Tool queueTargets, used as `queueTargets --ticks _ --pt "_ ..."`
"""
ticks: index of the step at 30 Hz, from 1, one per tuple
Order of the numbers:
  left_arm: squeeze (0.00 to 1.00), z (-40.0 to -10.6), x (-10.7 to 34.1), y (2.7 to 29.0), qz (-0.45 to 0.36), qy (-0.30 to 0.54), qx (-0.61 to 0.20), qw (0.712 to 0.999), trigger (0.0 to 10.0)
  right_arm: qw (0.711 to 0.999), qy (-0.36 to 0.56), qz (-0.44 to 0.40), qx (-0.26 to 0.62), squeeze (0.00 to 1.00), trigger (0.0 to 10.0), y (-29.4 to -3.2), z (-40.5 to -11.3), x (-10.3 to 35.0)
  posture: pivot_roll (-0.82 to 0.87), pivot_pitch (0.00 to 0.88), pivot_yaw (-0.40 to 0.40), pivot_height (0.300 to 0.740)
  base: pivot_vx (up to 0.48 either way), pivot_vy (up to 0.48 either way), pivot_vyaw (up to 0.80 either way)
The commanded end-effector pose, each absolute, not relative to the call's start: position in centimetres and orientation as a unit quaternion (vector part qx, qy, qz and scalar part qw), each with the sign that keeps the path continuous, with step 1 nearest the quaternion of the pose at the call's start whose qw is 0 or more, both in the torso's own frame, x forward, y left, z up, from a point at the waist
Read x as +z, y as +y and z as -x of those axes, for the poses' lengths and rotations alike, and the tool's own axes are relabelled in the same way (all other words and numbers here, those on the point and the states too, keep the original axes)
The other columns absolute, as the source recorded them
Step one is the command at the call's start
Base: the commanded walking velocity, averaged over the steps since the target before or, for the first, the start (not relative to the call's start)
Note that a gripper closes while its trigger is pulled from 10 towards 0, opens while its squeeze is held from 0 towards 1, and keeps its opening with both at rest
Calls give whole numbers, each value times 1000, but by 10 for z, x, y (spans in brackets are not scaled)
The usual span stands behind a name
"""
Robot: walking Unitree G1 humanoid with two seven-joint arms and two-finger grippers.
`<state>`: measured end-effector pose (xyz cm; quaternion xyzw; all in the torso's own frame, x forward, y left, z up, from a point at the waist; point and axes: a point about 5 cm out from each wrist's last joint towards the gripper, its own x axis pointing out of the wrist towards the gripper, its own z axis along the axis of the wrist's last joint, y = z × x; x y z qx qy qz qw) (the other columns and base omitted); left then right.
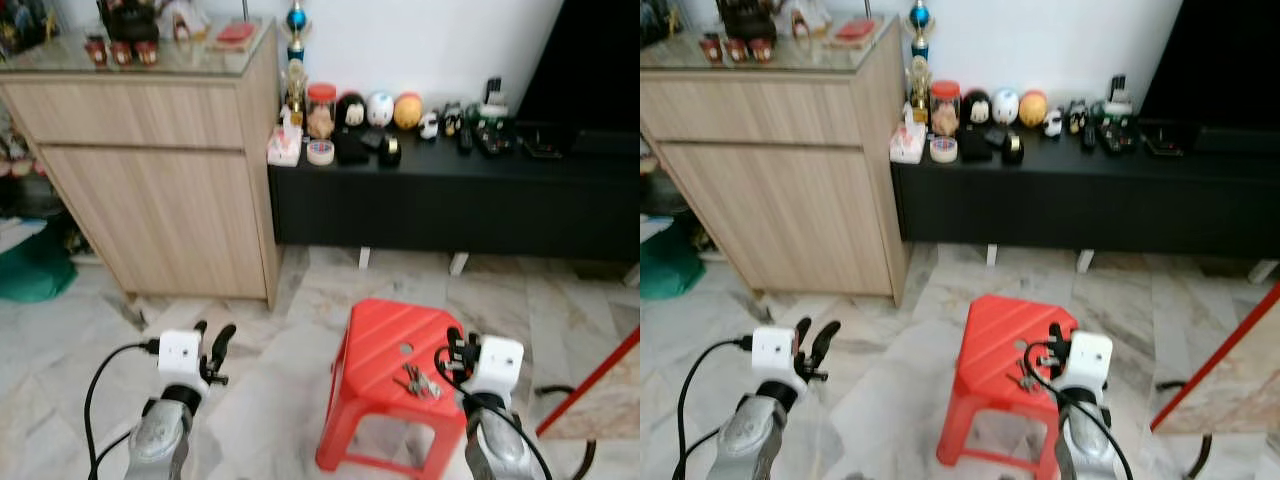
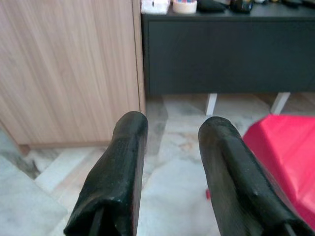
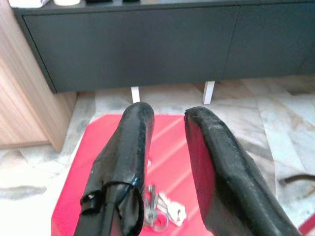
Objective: Hang keys on a hook
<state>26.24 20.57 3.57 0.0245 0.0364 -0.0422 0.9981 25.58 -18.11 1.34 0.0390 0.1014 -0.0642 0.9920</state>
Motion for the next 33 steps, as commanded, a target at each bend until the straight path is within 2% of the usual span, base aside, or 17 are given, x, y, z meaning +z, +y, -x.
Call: queueTargets --ticks 1,26,30,33 --pt "0 -264 38 205 -24 34 -48 998 10000 991 114 -39 -61 0 10000 -182 -256 11 43 0 -33 651 0 0 0" --pt "0 -266 35 204 -7 50 -49 998 10000 989 131 -54 -48 0 10000 -178 -259 9 43 21 -35 651 0 0 0" --pt "0 -266 34 203 -12 55 -51 997 10000 990 124 -57 -42 0 10000 -176 -260 10 43 21 -35 628 0 0 0" --pt "0 -266 34 202 -11 55 -51 997 10000 989 124 -61 -45 0 10000 -176 -260 10 43 26 -37 628 0 0 0"
